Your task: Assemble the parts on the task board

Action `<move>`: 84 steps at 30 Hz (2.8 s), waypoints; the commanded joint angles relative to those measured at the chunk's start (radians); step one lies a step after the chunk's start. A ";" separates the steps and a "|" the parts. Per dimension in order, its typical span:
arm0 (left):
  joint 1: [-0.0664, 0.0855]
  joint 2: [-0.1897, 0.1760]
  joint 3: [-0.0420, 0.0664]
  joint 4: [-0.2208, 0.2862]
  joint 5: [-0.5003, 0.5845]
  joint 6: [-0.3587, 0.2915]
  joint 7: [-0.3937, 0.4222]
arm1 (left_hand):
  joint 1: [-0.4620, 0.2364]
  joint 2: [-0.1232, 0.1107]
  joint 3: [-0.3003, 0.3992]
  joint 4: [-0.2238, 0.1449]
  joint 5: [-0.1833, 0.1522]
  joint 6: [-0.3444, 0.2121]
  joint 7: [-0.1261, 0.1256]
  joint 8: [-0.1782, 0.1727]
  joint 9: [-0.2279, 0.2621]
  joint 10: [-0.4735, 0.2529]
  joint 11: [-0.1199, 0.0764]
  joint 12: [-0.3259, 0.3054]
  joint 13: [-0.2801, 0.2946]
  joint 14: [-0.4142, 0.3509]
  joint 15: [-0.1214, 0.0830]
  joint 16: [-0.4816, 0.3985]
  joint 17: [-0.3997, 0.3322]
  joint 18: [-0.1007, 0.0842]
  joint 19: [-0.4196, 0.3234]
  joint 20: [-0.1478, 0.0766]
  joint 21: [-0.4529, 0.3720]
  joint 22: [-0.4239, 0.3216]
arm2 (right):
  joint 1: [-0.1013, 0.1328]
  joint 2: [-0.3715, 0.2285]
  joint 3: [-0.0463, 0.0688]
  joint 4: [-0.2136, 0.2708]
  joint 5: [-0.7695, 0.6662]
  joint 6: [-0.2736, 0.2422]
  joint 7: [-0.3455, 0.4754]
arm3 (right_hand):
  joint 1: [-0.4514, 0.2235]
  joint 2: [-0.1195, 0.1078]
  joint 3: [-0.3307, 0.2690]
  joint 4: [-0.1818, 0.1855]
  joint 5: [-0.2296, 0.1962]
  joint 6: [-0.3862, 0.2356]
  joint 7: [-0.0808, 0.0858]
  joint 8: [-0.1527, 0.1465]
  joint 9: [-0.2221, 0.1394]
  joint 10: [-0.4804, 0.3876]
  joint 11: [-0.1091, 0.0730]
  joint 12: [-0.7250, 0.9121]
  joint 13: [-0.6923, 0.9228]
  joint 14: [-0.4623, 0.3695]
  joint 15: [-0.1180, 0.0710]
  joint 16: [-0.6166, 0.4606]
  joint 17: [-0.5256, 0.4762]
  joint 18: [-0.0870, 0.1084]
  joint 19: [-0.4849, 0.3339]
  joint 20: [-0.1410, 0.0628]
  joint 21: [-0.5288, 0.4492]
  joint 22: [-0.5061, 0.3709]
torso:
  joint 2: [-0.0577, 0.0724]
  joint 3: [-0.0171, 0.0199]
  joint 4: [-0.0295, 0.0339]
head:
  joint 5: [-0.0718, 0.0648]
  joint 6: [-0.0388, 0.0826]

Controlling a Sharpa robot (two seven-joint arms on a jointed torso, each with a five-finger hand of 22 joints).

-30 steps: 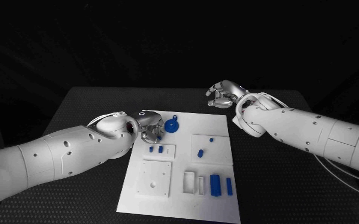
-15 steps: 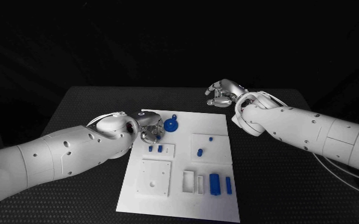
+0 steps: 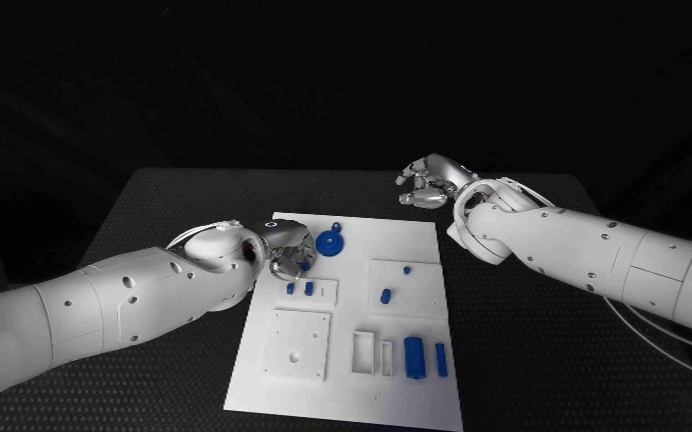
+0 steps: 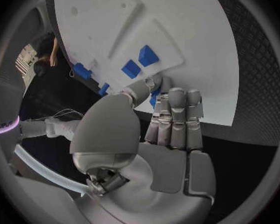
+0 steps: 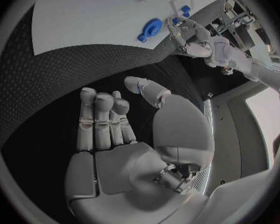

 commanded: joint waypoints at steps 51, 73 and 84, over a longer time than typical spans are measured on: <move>0.008 -0.113 0.071 -0.035 0.922 -0.187 0.214 | -0.052 -0.049 -0.002 0.078 -0.053 0.018 0.022 0.052 0.019 -0.015 0.019 -0.014 -0.001 -0.092 0.023 -0.159 -0.082 -0.017 -0.084 -0.019 -0.106 -0.022 | -0.049 -0.143 -0.003 0.163 -0.141 0.197 0.157 | 0.053 0.036 -0.010 -0.050 -0.378 0.022 0.014 0.046 0.013 -0.098 0.053 -0.723 -0.559 -0.068 0.037 -0.097 -0.155 0.016 -0.085 0.048 -0.079 0.017 | 0.000 0.0008 0.0000 | -0.039 0.021; 0.007 -0.190 0.071 0.086 1.192 -0.119 0.345 | -0.085 -0.009 -0.033 0.034 -0.040 0.000 0.026 0.072 0.026 -0.024 0.029 -0.020 -0.005 -0.136 0.111 -0.501 -0.187 -0.020 -0.167 0.063 -0.252 -0.068 | -0.089 -0.187 -0.044 0.261 -0.551 0.267 0.083 | 0.091 0.006 -0.020 -0.045 -0.436 0.056 -0.001 0.062 0.016 0.046 0.057 -0.986 -0.704 -0.033 0.042 -0.060 -0.200 0.016 -0.037 0.031 -0.087 0.027 | 0.000 -0.0007 -0.0013 | -0.044 0.017; 0.008 -0.191 0.071 0.082 1.219 -0.121 0.339 | -0.093 -0.010 -0.038 0.036 -0.040 -0.004 0.027 0.071 0.025 -0.027 0.031 -0.021 -0.006 -0.130 0.113 -0.515 -0.183 -0.019 -0.167 0.066 -0.256 -0.066 | -0.096 -0.173 -0.047 0.258 -0.599 0.215 0.055 | 0.098 -0.014 -0.010 -0.026 -0.452 0.051 0.002 0.056 0.009 0.052 0.064 -1.035 -0.731 -0.033 0.048 -0.054 -0.210 0.016 -0.029 0.030 -0.095 0.028 | 0.001 0.0004 0.0005 | -0.044 0.011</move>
